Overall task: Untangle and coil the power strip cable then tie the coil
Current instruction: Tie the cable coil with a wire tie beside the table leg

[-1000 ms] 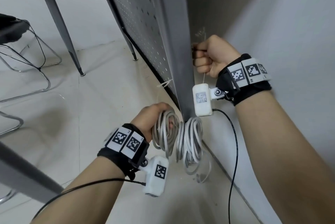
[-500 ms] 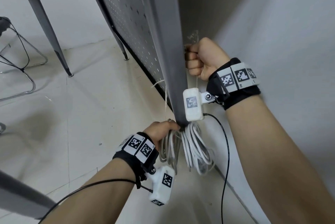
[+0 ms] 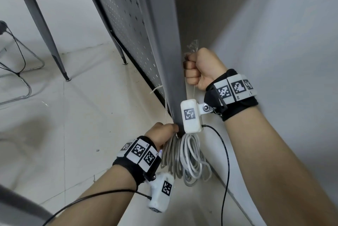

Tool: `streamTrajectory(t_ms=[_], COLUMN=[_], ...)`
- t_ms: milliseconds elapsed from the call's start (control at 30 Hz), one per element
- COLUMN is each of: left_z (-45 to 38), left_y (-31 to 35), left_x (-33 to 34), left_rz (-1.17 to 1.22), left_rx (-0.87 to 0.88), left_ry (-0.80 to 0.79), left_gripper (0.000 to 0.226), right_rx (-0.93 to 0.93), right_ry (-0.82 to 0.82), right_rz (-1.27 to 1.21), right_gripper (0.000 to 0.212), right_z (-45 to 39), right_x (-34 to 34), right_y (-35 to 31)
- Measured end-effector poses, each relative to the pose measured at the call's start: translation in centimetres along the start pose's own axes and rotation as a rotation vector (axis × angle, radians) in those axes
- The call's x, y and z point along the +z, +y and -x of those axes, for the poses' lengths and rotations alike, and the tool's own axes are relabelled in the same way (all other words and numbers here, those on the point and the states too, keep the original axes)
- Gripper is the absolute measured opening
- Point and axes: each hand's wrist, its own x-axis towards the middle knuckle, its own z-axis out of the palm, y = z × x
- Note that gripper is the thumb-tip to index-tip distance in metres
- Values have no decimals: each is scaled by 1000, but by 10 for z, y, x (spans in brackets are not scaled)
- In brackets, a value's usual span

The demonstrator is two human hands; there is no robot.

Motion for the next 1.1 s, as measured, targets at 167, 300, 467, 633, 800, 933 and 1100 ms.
streamTrajectory(t_ms=[167,300,467,633,800,933,1100], left_z=[8,37,83,97,99,88,73], left_y=[27,49,72,85,81,78,63], left_x=[-12,-23,-19,-15,-3,17,34], left_rz=[171,299,291,293,262,128,-304], left_rx=[211,399,696,725,706,703,793], left_ry=[194,455,414,333,236,236,369], left_gripper=[38,17,13,31,29,21,31], right_rx=[1,-10,0,22,43,52,40], right_ry=[-8,6,7,9,-9,-11,-13], right_rz=[-27,-70,-107,-104,-92,-71,-73], right_gripper=[37,36,33,34,35,34,33], right_z=[1,2,2,4,7,9,14], right_x=[-3,-3,-6,-15,-20,-24,-32], right_y=[0,2,4,6,7,9,16])
